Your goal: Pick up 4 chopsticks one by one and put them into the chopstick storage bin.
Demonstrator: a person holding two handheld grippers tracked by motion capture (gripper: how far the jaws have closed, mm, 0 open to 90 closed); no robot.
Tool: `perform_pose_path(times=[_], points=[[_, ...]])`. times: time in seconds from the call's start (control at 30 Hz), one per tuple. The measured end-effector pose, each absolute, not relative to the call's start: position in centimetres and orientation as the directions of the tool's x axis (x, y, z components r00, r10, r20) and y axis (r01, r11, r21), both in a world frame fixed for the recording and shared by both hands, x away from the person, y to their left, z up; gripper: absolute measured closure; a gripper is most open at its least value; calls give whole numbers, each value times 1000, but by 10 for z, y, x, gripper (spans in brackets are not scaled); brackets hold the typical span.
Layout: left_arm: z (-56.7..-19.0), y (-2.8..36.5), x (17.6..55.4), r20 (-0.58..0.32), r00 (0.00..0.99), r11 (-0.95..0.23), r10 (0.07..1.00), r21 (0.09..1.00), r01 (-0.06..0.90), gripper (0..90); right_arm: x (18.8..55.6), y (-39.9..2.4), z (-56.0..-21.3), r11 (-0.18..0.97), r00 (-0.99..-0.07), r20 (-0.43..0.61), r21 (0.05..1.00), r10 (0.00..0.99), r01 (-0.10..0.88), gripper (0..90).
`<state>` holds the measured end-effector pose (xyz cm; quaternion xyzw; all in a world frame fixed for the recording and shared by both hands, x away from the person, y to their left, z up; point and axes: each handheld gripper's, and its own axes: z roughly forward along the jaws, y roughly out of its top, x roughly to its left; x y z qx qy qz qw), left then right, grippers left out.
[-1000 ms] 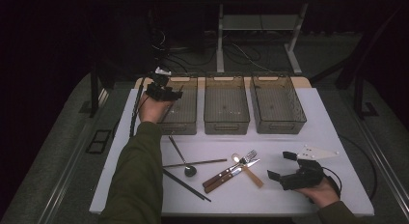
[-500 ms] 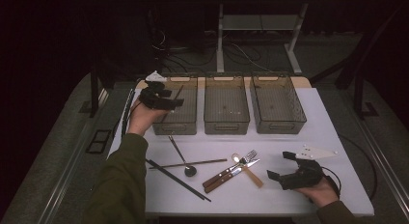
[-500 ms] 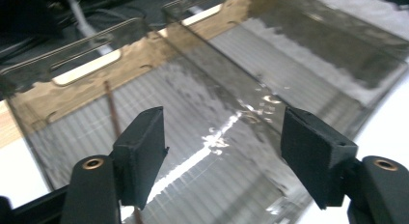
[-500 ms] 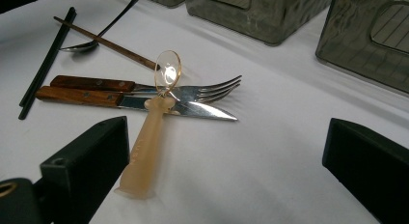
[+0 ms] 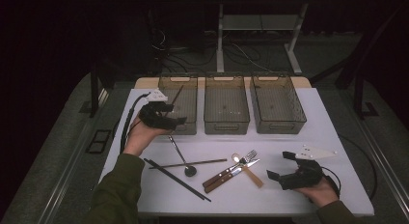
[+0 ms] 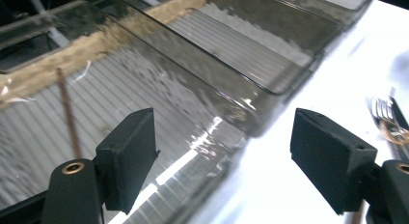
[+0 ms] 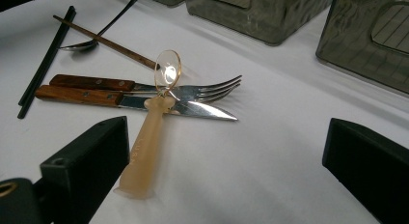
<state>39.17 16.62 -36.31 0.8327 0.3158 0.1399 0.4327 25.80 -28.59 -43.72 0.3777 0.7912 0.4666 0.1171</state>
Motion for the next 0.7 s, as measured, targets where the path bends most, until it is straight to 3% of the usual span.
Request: perform_pose_path(times=[0.47, 0.7], points=[[-392, 162, 344, -11, 791, -479, 612, 790, 382, 232, 257, -287, -437, 273, -680, 172, 825, 712, 495, 23], [-401, 165, 323, -37, 805, -473, 592, 793, 384, 315, 257, -287, -437, 277, -681, 172, 823, 712, 497, 23]])
